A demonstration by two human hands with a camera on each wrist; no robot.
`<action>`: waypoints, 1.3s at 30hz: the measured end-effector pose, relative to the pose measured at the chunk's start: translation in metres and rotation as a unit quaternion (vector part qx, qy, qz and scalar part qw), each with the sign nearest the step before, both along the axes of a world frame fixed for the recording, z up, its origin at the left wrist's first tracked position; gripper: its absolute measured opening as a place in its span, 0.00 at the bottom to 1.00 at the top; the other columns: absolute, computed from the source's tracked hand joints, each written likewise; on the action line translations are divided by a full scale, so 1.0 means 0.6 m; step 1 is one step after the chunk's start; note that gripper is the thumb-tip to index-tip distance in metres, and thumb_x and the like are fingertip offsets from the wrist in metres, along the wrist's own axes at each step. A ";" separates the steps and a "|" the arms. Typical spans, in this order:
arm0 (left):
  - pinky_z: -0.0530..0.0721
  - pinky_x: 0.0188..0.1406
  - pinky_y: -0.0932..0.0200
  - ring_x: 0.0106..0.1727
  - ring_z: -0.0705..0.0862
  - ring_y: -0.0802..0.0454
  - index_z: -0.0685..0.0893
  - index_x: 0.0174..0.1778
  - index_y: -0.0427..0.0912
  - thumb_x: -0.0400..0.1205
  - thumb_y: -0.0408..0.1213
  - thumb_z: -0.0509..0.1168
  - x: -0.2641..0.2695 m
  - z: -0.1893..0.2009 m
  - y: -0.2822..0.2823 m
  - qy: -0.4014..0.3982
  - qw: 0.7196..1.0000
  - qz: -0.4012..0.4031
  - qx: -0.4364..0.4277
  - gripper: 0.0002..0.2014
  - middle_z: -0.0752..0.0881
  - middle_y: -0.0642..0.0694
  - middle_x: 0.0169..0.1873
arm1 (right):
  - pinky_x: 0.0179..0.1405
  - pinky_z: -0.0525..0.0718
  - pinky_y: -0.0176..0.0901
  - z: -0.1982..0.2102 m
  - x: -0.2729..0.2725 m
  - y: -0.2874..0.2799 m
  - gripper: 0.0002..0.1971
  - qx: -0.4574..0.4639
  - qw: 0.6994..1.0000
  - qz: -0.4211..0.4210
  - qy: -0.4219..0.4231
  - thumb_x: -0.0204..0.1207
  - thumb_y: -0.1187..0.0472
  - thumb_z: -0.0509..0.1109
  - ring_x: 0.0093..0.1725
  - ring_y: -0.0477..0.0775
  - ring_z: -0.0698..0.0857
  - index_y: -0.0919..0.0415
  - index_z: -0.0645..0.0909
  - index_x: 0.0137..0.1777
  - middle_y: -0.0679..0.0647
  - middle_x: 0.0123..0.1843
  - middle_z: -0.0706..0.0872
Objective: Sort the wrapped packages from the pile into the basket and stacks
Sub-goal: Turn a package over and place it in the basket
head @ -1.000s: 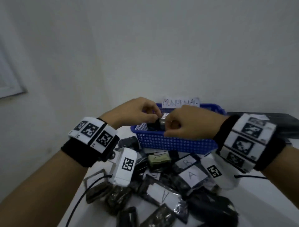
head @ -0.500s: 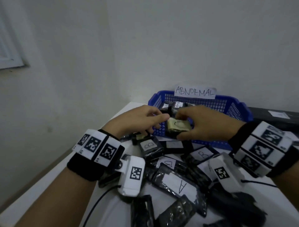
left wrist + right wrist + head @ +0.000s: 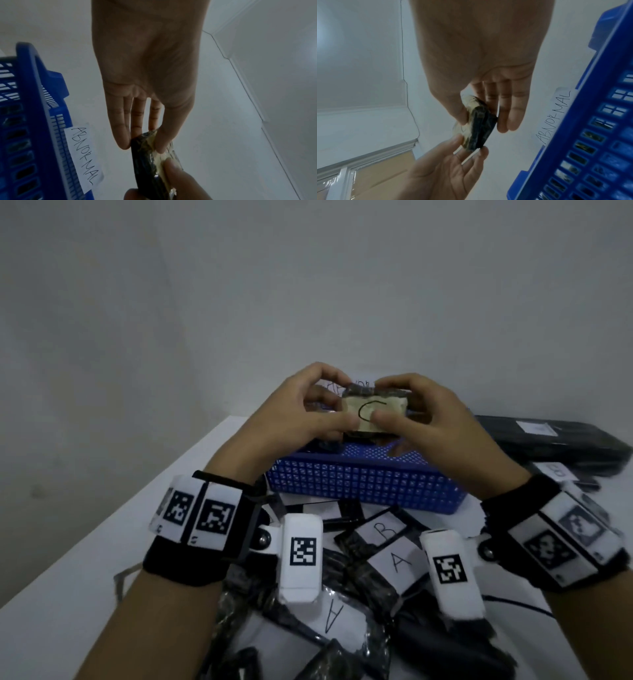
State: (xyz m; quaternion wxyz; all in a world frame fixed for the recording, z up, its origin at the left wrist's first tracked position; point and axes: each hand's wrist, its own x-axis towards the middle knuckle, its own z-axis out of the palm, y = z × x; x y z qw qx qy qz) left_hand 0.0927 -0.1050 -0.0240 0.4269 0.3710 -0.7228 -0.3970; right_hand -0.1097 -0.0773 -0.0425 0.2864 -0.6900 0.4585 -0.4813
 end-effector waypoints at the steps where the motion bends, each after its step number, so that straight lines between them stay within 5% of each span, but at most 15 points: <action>1: 0.92 0.48 0.51 0.47 0.91 0.44 0.80 0.62 0.44 0.77 0.32 0.76 -0.007 0.000 0.000 0.000 1.000 -0.006 -0.002 0.19 0.88 0.40 0.49 | 0.39 0.90 0.42 0.001 -0.005 -0.002 0.17 -0.001 1.000 -0.001 -0.014 0.80 0.56 0.75 0.45 0.51 0.93 0.54 0.80 0.68 0.51 0.57 0.90; 7: 0.90 0.40 0.55 0.43 0.90 0.49 0.79 0.60 0.43 0.81 0.38 0.73 -0.034 0.000 0.004 -0.053 0.997 0.000 -0.050 0.14 0.90 0.47 0.50 | 0.37 0.88 0.40 -0.001 -0.011 -0.006 0.12 -0.048 0.998 -0.036 -0.015 0.77 0.63 0.78 0.40 0.49 0.91 0.59 0.84 0.59 0.54 0.46 0.92; 10: 0.90 0.36 0.56 0.39 0.89 0.53 0.78 0.57 0.46 0.81 0.36 0.73 -0.037 -0.002 0.004 -0.056 0.995 0.003 -0.083 0.13 0.89 0.51 0.49 | 0.39 0.90 0.43 0.000 -0.012 0.000 0.12 -0.072 0.996 -0.050 0.010 0.77 0.62 0.78 0.43 0.50 0.92 0.59 0.83 0.58 0.52 0.48 0.93; 16: 0.90 0.46 0.56 0.51 0.89 0.54 0.78 0.54 0.52 0.76 0.34 0.77 -0.037 0.003 0.006 -0.045 0.988 -0.025 -0.145 0.17 0.86 0.52 0.51 | 0.43 0.92 0.48 0.017 -0.036 0.016 0.18 0.105 0.987 0.031 -0.114 0.81 0.49 0.70 0.47 0.58 0.93 0.58 0.83 0.65 0.58 0.57 0.92; 24: 0.89 0.53 0.56 0.56 0.88 0.54 0.81 0.59 0.45 0.83 0.34 0.71 -0.044 0.004 0.016 -0.023 0.989 -0.078 -0.126 0.11 0.85 0.48 0.58 | 0.41 0.90 0.46 0.022 -0.039 0.013 0.07 0.076 0.990 -0.014 -0.117 0.82 0.66 0.69 0.40 0.53 0.88 0.62 0.86 0.56 0.59 0.45 0.91; 28: 0.90 0.55 0.51 0.50 0.92 0.54 0.81 0.63 0.49 0.83 0.45 0.69 -0.046 -0.001 0.013 -0.047 0.995 -0.063 -0.064 0.13 0.87 0.53 0.57 | 0.42 0.86 0.45 0.020 -0.039 0.017 0.10 0.020 0.995 -0.033 -0.089 0.77 0.71 0.73 0.42 0.48 0.88 0.56 0.88 0.51 0.56 0.45 0.93; 31: 0.91 0.54 0.45 0.46 0.92 0.52 0.82 0.60 0.50 0.82 0.43 0.71 -0.046 -0.007 0.009 -0.075 0.994 -0.070 -0.046 0.12 0.89 0.52 0.52 | 0.41 0.86 0.42 0.019 -0.036 0.019 0.11 0.004 0.997 -0.042 -0.064 0.76 0.72 0.74 0.44 0.48 0.89 0.56 0.87 0.52 0.58 0.49 0.94; 36: 0.89 0.53 0.35 0.46 0.92 0.50 0.82 0.59 0.52 0.78 0.40 0.76 -0.039 -0.002 0.008 -0.049 0.995 -0.043 -0.069 0.16 0.86 0.54 0.57 | 0.46 0.92 0.48 0.022 -0.040 0.022 0.25 0.051 0.996 0.014 -0.066 0.73 0.55 0.79 0.47 0.53 0.93 0.52 0.80 0.70 0.52 0.61 0.90; 39: 0.92 0.47 0.40 0.51 0.89 0.47 0.81 0.58 0.55 0.76 0.34 0.78 -0.036 0.000 0.006 -0.048 0.993 -0.050 -0.097 0.19 0.82 0.51 0.63 | 0.43 0.93 0.49 0.028 -0.034 0.027 0.19 0.104 0.986 0.047 -0.122 0.79 0.51 0.72 0.39 0.57 0.91 0.54 0.81 0.68 0.56 0.57 0.91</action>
